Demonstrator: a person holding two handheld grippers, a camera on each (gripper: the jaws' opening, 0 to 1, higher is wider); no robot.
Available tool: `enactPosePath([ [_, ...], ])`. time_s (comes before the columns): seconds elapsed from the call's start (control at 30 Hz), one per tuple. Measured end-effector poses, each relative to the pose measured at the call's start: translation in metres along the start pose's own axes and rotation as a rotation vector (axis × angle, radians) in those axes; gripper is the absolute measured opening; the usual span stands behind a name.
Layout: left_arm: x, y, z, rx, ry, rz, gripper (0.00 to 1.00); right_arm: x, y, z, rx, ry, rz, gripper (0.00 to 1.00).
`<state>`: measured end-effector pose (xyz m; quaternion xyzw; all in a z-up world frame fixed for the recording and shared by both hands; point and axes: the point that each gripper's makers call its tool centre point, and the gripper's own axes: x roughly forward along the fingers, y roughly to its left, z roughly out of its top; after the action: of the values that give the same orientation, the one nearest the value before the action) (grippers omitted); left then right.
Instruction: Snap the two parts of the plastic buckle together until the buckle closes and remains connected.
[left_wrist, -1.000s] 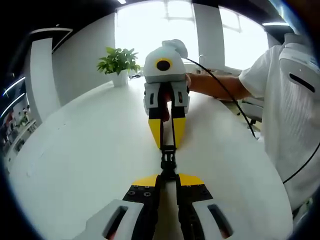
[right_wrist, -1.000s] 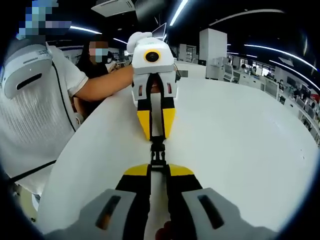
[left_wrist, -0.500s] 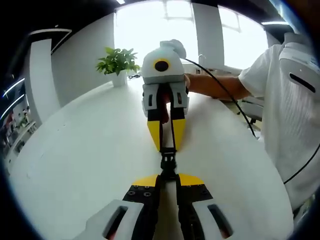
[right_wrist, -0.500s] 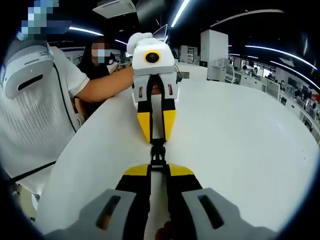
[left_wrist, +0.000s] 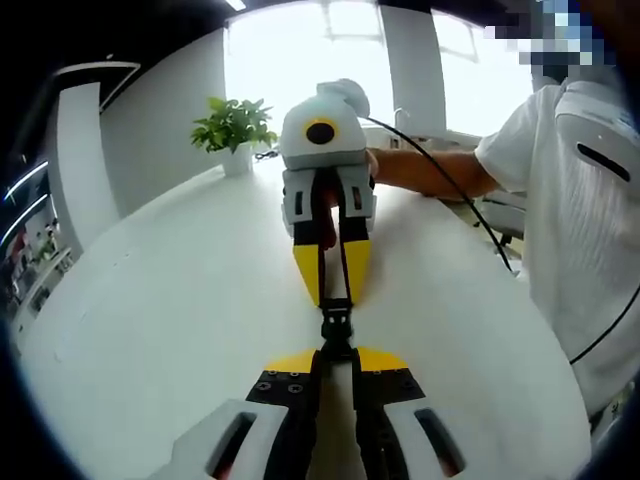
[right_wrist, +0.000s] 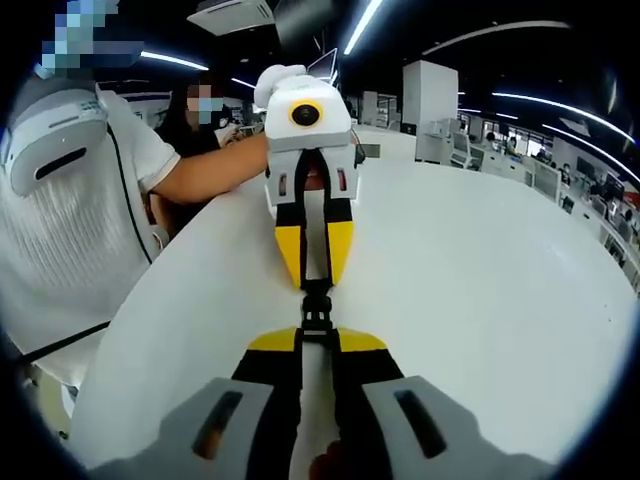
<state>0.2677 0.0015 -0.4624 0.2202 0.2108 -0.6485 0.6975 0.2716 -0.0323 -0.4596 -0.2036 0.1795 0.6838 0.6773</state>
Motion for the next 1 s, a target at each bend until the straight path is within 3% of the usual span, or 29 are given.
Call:
enactPosePath([
  [1.0, -0.0012, -0.0004, 0.0006, 0.014, 0.015, -0.008, 0.09, 0.0056, -0.0003, 0.0055, -0.005, 0.015, 0.015, 0.09],
])
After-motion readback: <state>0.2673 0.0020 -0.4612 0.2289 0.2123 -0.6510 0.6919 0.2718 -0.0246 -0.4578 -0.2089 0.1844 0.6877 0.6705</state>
